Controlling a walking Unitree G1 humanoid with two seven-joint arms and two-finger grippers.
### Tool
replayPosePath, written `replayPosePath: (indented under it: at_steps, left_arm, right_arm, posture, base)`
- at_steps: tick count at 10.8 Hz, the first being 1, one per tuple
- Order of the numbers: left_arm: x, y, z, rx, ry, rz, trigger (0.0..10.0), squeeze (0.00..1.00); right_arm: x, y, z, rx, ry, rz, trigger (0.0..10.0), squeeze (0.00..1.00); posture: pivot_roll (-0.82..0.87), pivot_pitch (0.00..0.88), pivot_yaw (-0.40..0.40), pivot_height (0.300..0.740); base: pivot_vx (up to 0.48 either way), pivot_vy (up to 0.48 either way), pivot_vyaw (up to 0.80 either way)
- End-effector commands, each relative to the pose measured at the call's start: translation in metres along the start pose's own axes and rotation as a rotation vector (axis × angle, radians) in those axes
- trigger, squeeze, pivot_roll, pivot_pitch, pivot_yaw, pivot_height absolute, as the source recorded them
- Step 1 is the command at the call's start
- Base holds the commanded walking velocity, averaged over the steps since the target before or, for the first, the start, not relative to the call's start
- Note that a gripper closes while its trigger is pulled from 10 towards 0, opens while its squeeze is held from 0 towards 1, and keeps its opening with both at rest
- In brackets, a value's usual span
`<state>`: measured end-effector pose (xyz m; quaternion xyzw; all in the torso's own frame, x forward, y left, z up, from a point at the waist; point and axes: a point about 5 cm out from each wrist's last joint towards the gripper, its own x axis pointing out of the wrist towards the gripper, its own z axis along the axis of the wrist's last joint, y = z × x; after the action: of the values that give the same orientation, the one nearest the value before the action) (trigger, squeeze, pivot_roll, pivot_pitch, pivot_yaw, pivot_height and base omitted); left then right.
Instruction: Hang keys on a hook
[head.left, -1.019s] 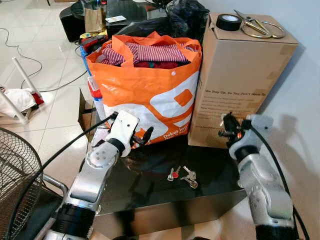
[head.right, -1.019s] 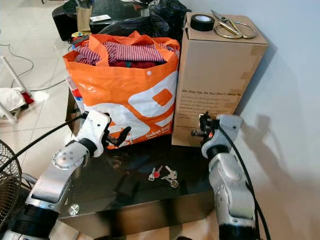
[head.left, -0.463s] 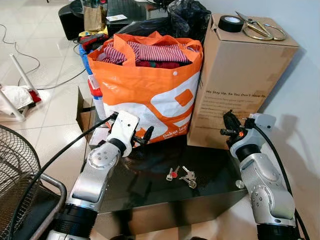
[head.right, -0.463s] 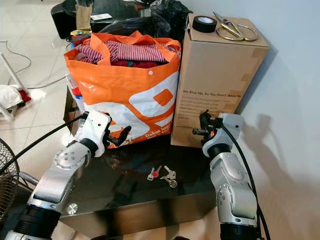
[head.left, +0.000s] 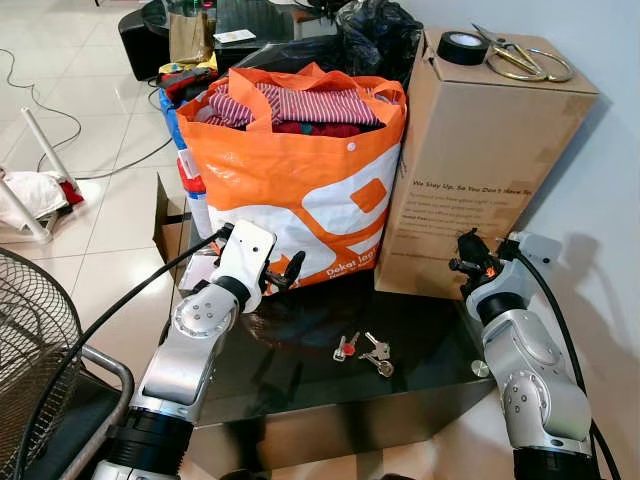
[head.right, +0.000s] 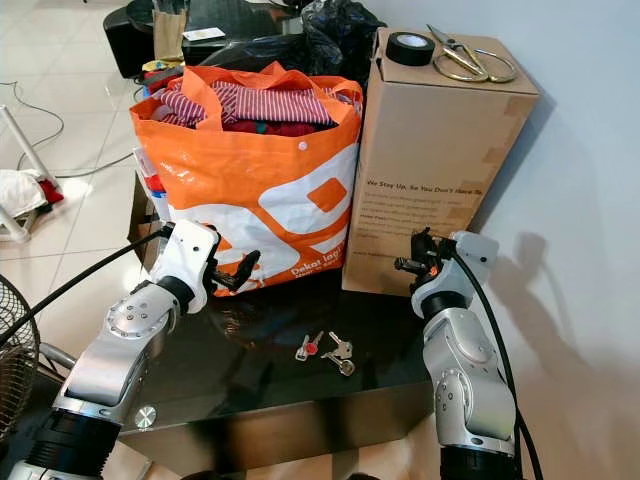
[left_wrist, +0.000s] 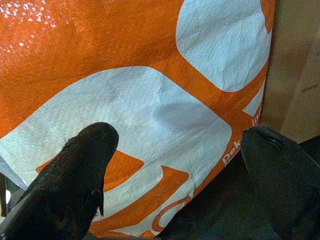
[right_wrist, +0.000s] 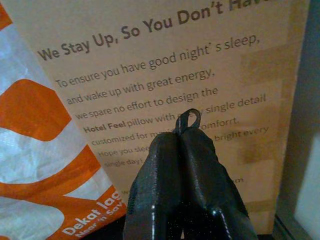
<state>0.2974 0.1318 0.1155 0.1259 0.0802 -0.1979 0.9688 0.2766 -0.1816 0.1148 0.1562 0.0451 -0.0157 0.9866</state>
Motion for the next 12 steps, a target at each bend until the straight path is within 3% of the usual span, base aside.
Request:
replayPosePath:
  at_steps: [1, 5, 7, 8, 9, 12]
  left_arm:
    - [-0.001, 0.002, 0.003, -0.004, -0.011, 0.012, 10.0, 0.01]
    - [-0.004, 0.004, -0.001, -0.008, -0.009, 0.007, 10.0, 0.01]
    - [-0.010, 0.009, -0.005, -0.031, -0.033, 0.054, 10.0, 0.01]
    - [-0.014, 0.017, 0.001, -0.021, -0.070, 0.101, 10.0, 0.01]
    - [-0.014, 0.019, 0.004, -0.021, -0.094, 0.121, 10.0, 0.00]
    - [-0.018, 0.018, 0.002, -0.032, -0.094, 0.125, 10.0, 0.00]
  right_arm:
    - [0.001, 0.000, -0.002, 0.012, 0.015, -0.009, 10.0, 0.00]
    - [-0.001, 0.009, -0.006, 0.043, 0.009, 0.026, 10.0, 0.00]
    - [-0.002, 0.008, -0.013, -0.028, 0.038, -0.005, 10.0, 0.00]
    - [-0.001, -0.002, -0.009, -0.047, 0.011, -0.088, 10.0, 0.00]
    - [0.002, -0.008, 0.001, -0.066, -0.058, -0.093, 10.0, 0.00]
    - [-0.003, 0.006, 0.001, -0.224, 0.019, 0.081, 10.0, 0.00]
  posture:
    - [-0.09, 0.000, -0.027, 0.740]
    - [-0.08, 0.000, -0.005, 0.740]
    - [-0.06, 0.000, -0.002, 0.740]
    - [-0.06, 0.000, -0.002, 0.740]
    - [-0.06, 0.000, -0.002, 0.740]
    - [-0.08, 0.000, -0.002, 0.740]
  base:
    - [0.000, 0.000, 0.00]
    - [0.000, 0.000, 0.00]
    - [0.000, 0.000, 0.00]
    - [0.000, 0.000, 0.00]
    - [0.000, 0.000, 0.00]
    - [0.000, 0.000, 0.00]
